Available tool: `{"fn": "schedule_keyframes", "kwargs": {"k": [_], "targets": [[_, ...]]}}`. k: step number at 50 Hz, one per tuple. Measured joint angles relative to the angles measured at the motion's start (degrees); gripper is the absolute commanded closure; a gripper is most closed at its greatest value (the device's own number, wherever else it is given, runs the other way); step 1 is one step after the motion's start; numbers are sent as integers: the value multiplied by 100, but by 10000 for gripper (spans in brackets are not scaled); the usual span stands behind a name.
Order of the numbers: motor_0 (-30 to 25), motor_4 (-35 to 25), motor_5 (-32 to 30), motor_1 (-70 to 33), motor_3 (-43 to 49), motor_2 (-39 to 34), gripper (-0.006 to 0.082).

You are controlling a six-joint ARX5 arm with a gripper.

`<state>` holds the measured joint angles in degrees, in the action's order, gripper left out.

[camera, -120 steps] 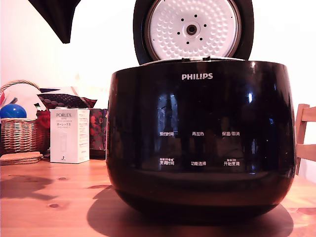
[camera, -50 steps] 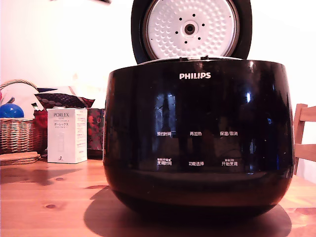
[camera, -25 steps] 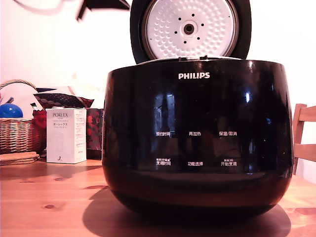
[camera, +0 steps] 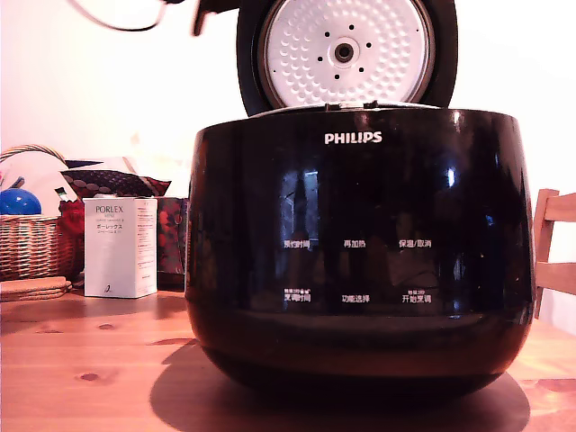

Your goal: Close the rice cooker by pressing the lid down with medium force

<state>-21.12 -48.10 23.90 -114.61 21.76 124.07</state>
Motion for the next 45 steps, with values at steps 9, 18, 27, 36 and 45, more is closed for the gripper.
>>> {"fn": "schedule_keyframes", "kwargs": {"k": [9, 18, 27, 36, 45], "targets": [[-262, -11, 20, -275, -17, 109, 791], [-361, -59, 74, -382, 83, 109, 791], [-372, -350, 66, -382, 297, 109, 791], [-461, -549, 11, -382, 962, 109, 791], [-680, -599, -186, -385, 1685, 109, 791]]}}
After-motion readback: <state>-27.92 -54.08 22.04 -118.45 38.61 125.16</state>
